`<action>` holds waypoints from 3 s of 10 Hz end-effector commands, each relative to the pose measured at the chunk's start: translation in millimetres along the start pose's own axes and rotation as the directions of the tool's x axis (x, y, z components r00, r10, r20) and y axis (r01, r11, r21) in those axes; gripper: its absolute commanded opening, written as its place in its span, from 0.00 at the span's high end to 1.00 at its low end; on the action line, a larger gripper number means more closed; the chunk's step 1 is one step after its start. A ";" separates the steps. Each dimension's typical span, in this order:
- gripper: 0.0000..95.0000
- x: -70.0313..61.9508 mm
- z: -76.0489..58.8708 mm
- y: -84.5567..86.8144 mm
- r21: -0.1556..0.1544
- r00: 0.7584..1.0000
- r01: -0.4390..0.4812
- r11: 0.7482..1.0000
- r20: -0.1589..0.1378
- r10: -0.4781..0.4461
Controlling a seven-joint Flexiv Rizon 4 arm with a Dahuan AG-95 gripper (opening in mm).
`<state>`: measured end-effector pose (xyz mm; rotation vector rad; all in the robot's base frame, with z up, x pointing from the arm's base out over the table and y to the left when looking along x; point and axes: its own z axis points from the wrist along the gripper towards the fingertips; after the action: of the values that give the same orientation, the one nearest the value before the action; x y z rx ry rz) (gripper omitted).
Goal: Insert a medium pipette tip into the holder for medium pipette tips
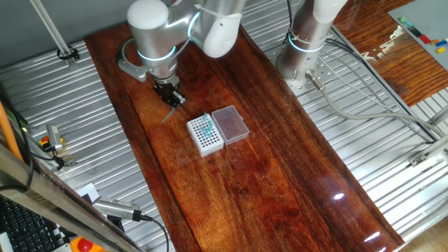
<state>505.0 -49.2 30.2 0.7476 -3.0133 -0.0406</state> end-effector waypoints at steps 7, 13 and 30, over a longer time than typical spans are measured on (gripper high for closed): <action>0.80 1.0 -4.0 0.6 -0.003 1.000 -0.001 1.000 0.000 0.001; 0.80 -1.7 9.2 6.9 -0.004 1.000 -0.023 1.000 0.003 0.023; 1.00 2.7 22.8 8.6 -0.003 0.999 -0.022 1.000 0.023 0.022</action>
<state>497.5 -42.6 8.4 0.7211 -3.0435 -0.0541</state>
